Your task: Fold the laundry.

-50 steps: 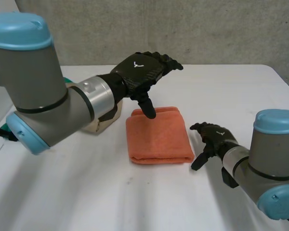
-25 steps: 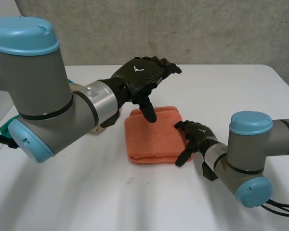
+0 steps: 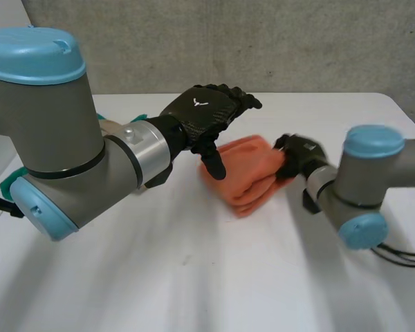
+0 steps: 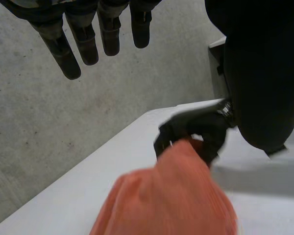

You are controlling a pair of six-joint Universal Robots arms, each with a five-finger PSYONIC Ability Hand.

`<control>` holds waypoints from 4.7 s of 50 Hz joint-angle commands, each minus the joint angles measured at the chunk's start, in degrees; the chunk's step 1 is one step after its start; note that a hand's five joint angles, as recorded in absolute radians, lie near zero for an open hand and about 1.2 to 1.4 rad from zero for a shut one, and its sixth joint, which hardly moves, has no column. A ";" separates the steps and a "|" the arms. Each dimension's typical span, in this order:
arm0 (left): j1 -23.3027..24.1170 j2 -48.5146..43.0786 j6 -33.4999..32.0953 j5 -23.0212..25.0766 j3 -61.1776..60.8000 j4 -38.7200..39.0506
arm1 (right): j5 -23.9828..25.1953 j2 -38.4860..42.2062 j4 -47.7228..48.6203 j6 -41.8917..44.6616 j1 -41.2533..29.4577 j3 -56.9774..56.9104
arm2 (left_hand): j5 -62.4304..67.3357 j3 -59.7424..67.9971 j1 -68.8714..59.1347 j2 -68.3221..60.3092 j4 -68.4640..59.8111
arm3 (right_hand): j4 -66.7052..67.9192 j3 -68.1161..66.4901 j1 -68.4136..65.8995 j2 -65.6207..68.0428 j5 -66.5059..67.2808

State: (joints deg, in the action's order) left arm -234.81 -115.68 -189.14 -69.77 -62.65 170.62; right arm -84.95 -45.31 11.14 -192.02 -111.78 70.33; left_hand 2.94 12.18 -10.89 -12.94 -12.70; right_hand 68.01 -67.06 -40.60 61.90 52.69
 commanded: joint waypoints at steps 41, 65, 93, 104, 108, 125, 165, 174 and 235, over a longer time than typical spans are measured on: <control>1.82 0.20 0.08 -1.33 -0.37 0.24 | -0.29 34.94 -24.23 26.42 37.34 -64.00 | 3.33 4.09 -5.38 -3.33 -3.57 | -58.01 57.06 30.60 -51.90 -52.69; -1.69 4.24 -0.62 -6.06 -3.70 3.13 | -10.94 7.35 -21.86 56.86 30.15 -46.00 | -1.88 -1.11 -0.18 1.87 1.64 | -58.01 57.06 30.60 -51.90 -52.69; -24.37 -13.33 -31.99 -7.04 -7.84 13.40 | 2.60 -16.56 -5.78 42.69 0.34 14.12 | 1.80 2.57 -3.86 -1.81 -2.05 | -58.01 57.06 30.60 -51.90 -52.69; -23.06 -19.05 -31.82 -9.41 -6.34 25.29 | 2.60 -18.67 -3.85 42.69 1.39 21.07 | 67.03 67.80 -69.09 -67.04 -67.28 | -58.01 57.06 30.60 -51.90 -52.69; -18.94 -17.74 -31.29 -12.48 -6.17 25.82 | 2.60 -20.87 -3.49 42.69 1.39 22.66 | 67.06 67.82 -69.11 -67.06 -67.30 | -58.01 57.06 30.60 -51.90 -52.69; 5.76 0.73 2.97 -13.81 -14.16 26.61 | 2.25 -31.77 -3.76 41.82 10.00 20.37 | 67.06 67.82 -69.11 -67.06 -67.30 | -58.01 57.06 30.60 -51.90 -52.69; -12.07 -3.66 -2.46 -16.62 -16.28 13.08 | 9.55 -13.85 -29.95 42.96 0.25 -5.28 | 6.69 7.46 -8.75 -6.70 -6.94 | -58.01 57.06 30.60 -51.90 -52.69; -12.07 -13.24 -2.90 -16.45 -9.00 13.60 | 9.19 -2.78 -29.60 43.05 -0.54 -12.84 | 7.53 8.30 -9.59 -7.54 -7.78 | -54.40 53.45 27.00 -48.29 -49.08; -8.03 -4.18 -8.62 -23.57 -1.08 22.65 | 4.01 -16.40 -32.51 41.65 -3.00 -11.70 | 67.06 67.82 -69.11 -67.06 -67.30 | 11.99 -12.94 -39.40 18.10 17.31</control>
State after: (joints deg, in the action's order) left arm -242.59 -107.37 -197.51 -93.55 -69.96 193.32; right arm -80.61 -69.74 -24.92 -145.49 -114.21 59.94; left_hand 56.19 68.30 -65.38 -68.55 -68.66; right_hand 67.98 -67.77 -56.56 67.18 56.63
